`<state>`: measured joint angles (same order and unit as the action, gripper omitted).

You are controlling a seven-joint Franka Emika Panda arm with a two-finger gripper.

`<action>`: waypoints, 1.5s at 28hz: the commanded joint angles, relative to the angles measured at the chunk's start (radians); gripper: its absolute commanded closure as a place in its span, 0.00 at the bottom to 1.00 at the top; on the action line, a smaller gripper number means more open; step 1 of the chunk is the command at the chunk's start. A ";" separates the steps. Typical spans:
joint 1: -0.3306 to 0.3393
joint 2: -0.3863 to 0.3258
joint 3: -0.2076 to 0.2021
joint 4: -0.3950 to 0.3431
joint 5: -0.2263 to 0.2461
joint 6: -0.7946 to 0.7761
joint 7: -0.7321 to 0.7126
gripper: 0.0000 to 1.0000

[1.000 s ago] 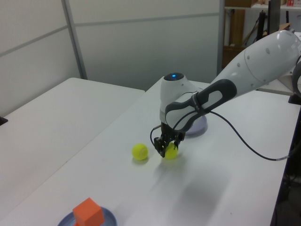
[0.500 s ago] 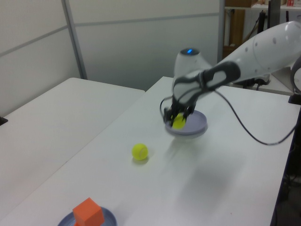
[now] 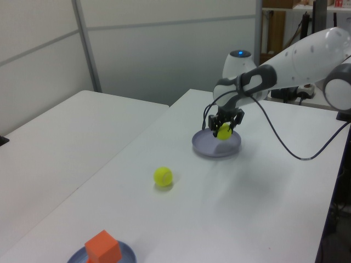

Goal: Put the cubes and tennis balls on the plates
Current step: 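Carry the tennis ball onto the lavender plate and release it, then move the gripper down to the other tennis ball and grasp it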

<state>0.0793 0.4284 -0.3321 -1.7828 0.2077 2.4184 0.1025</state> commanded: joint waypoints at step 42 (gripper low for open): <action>0.137 0.069 0.243 0.189 0.073 -0.145 0.074 0.00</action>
<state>0.2046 0.4623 -0.0884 -1.6033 0.2864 2.2546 0.1548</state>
